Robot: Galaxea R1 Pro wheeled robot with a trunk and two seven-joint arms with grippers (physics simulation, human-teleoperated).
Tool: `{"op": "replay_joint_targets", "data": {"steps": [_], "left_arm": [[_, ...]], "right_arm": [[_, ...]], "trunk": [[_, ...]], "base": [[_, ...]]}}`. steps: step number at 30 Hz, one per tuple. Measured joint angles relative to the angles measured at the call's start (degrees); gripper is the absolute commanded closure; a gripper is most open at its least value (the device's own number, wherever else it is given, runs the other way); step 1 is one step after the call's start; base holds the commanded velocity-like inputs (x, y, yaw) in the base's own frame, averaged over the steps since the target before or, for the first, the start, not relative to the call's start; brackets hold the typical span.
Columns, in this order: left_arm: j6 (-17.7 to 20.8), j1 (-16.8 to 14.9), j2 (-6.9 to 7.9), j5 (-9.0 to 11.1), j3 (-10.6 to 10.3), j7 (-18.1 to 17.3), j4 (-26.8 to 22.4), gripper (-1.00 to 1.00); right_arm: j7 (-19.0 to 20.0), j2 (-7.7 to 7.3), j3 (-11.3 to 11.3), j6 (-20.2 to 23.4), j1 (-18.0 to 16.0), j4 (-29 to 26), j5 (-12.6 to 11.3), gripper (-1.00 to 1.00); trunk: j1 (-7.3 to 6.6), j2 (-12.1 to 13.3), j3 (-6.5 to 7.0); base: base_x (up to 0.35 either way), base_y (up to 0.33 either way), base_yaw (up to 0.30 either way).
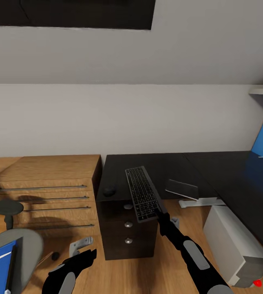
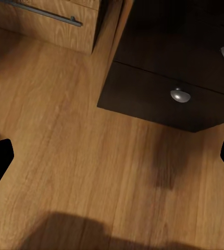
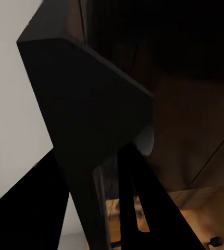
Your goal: In the bedroom, organize the workspace by keeping the computer under the desk, ensuring the monitor is on the desk, placing the keyboard on the desk next to the monitor, placing the mouse on the desk next to the keyboard, moving the folder from the swivel chair onto the desk next to the mouse, stacking the notebook on top of the folder with the pen on top of the notebook, and positioning the swivel chair next to the desk.
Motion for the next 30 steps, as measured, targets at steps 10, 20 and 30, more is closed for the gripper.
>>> {"op": "replay_joint_targets", "data": {"steps": [10, 20, 30], "left_arm": [[0.0, 0.0, 0.0, 0.0, 0.0, 0.2, 0.0, -1.0], [-0.1, 0.0, -0.06, 0.0, 0.0, 0.2, 0.3, -1.0], [-0.5, 0.0, -0.24, -0.7, -6.1, 1.0, 3.8, -1.0]], "right_arm": [[0.1, -0.16, 0.1, 0.0, 0.0, -4.1, 0.1, 1.0], [0.0, -0.41, 0.1, 0.0, 1.3, -9.2, 0.2, 1.0], [-8.4, -1.86, -0.2, 0.4, 8.4, -25.6, -0.2, 1.0]], "trunk": [[-2.18, 4.0, 1.8], [-4.36, 8.0, 3.59], [-6.56, 12.0, 5.39]], "base": [[-0.059, 0.0, 0.0], [-0.316, -0.049, 0.0], [-0.323, -0.183, 0.0]]}}
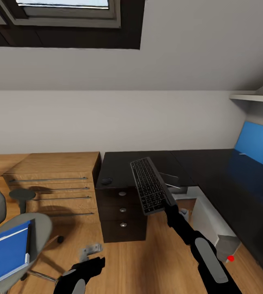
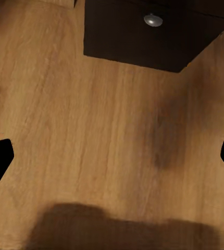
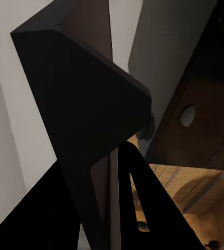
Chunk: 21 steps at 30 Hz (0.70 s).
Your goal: In the bedroom, organize the workspace by keeping the computer under the desk, ensuring the monitor is on the desk, placing the keyboard on the desk next to the monitor, placing the mouse on the desk next to the keyboard, moving the folder from the swivel chair onto the desk next to the mouse, stacking the notebook on top of the folder with the pen on top of the notebook, and positioning the swivel chair next to the desk.
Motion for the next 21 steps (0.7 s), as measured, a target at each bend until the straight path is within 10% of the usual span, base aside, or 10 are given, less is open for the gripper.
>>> {"op": "replay_joint_targets", "data": {"steps": [5, 14, 21], "left_arm": [[-0.9, 0.0, 0.12, -4.8, -5.9, 5.5, 4.4, -1.0], [-19.5, 0.1, 1.58, -5.2, -6.5, 6.2, 23.2, -1.0], [-23.1, 0.1, 1.85, -5.1, -6.3, 6.3, 29.8, -1.0]], "right_arm": [[-5.9, -0.69, 0.0, 0.3, 3.8, -10.4, -1.0, 1.0], [-6.7, -3.7, -0.1, 1.1, 6.6, -14.7, -7.5, 1.0], [-6.7, -4.15, -0.2, 0.9, 6.7, -14.9, -9.3, 1.0]], "trunk": [[-1.1, 2.0, 0.9], [-3.1, 5.6, 2.51], [-4.65, 8.4, 3.77]], "base": [[-0.277, -0.227, 0.0], [-0.152, -0.09, 0.0], [-0.009, -0.005, 0.0]]}}
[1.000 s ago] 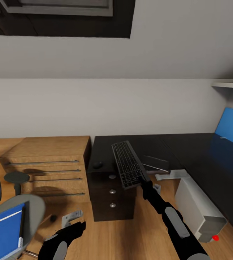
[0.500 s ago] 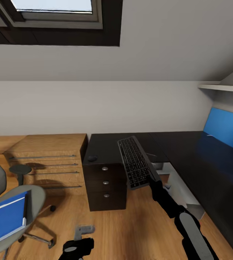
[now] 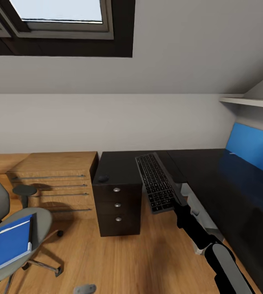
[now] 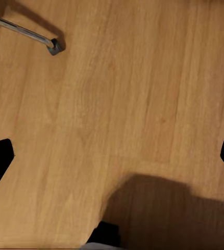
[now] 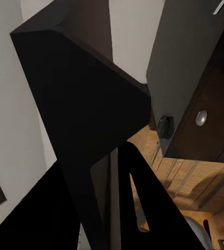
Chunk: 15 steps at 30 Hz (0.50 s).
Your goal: In the bedroom, organize the workspace by keeping the computer under the desk, ensuring the monitor is on the desk, placing the keyboard on the desk next to the monitor, placing the mouse on the desk next to the keyboard, moving the folder from the swivel chair onto the desk next to the mouse, stacking the notebook on top of the folder with the pen on top of the notebook, and positioning the swivel chair next to the desk.
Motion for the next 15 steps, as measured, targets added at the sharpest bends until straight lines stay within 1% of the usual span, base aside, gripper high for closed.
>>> {"op": "replay_joint_targets", "data": {"steps": [8, 9, 11, 12, 13, 15], "left_arm": [[-0.4, 0.0, 0.02, 0.0, 0.1, 0.1, 0.7, -1.0], [-0.4, 0.0, 0.02, 0.1, 0.1, 0.1, 0.7, -1.0], [-0.5, 0.0, 0.02, 0.4, 1.5, 0.2, 0.7, -1.0], [-0.5, 0.0, 0.02, 0.5, 1.7, 0.2, 0.7, -1.0], [-0.5, 0.0, 0.03, 0.5, 2.8, 0.1, 0.7, -1.0], [-0.4, 0.0, 0.0, 0.6, 3.3, 0.1, 0.8, -1.0]], "right_arm": [[0.2, 0.23, 0.0, -0.4, 0.0, 0.2, -0.2, 1.0], [0.2, 0.26, 0.0, -0.4, 0.0, 0.2, -0.2, 1.0], [0.2, 0.22, -0.6, -0.5, 0.0, 0.2, -0.4, 1.0], [0.2, 0.19, -0.6, -0.5, 0.0, 0.3, -0.2, 1.0], [0.2, 0.02, -0.9, -0.5, 0.0, 0.2, -0.3, 1.0], [0.3, -0.18, -1.4, -0.5, 0.0, 0.2, -0.3, 1.0]], "trunk": [[-1.76, 3.2, 1.44], [-1.98, 3.6, 1.62], [-2.39, 4.4, 1.98], [-2.6, 4.8, 2.16], [-2.82, 5.2, 2.34], [-3.26, 6.0, 2.7]], "base": [[0.0, 0.0, 0.0], [-0.259, 0.062, 0.0], [-0.297, 0.08, 0.0], [-0.321, 0.09, 0.0], [-0.326, 0.078, 0.0], [-0.328, 0.049, 0.0]]}}
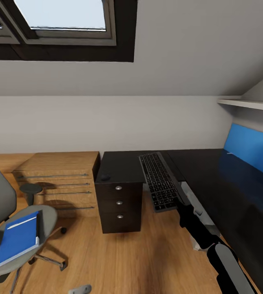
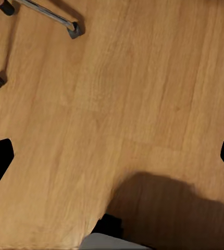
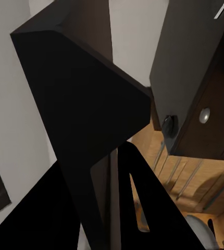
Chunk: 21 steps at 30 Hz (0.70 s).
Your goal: In the bedroom, organize the workspace by keeping the computer under the desk, ensuring the monitor is on the desk, placing the keyboard on the desk next to the monitor, placing the mouse on the desk next to the keyboard, moving the folder from the swivel chair onto the desk next to the mouse, stacking the notebook on top of the folder with the pen on top of the notebook, and positioning the swivel chair next to the desk.
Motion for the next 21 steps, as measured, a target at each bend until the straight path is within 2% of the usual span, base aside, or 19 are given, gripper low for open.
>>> {"op": "replay_joint_targets", "data": {"steps": [10, 11, 12, 13, 21], "left_arm": [[0.1, 0.0, -0.05, 0.0, 0.3, 0.0, 2.5, -1.0], [0.1, 0.0, -0.02, 0.0, 0.3, 0.0, 2.5, -1.0], [0.1, 0.0, -0.07, -0.1, 0.3, 0.0, 2.6, -1.0], [0.1, 0.0, -0.13, -0.1, 0.3, 0.0, 2.6, -1.0], [0.2, 0.0, -0.17, -0.1, 0.2, 0.1, 2.7, -1.0]], "right_arm": [[0.1, -0.21, -0.5, 0.0, 0.0, -0.1, 0.0, 1.0], [0.1, -0.18, -0.6, 0.0, 0.0, -0.1, 0.0, 1.0], [0.0, -0.17, -1.8, 0.0, 0.0, -0.1, 0.1, 1.0], [0.0, -0.17, -2.1, 0.0, 0.0, -0.1, 0.0, 1.0], [0.0, -0.17, -2.3, -0.1, 0.0, -0.1, 0.1, 1.0]], "trunk": [[-2.2, 4.0, 1.8], [-2.42, 4.4, 1.98], [-2.64, 4.8, 2.16], [-2.86, 5.2, 2.34], [-4.62, 8.4, 3.78]], "base": [[-0.335, -0.022, 0.0], [-0.31, -0.193, 0.0], [-0.295, -0.222, 0.0], [-0.291, -0.23, 0.0], [-0.284, -0.241, 0.0]]}}
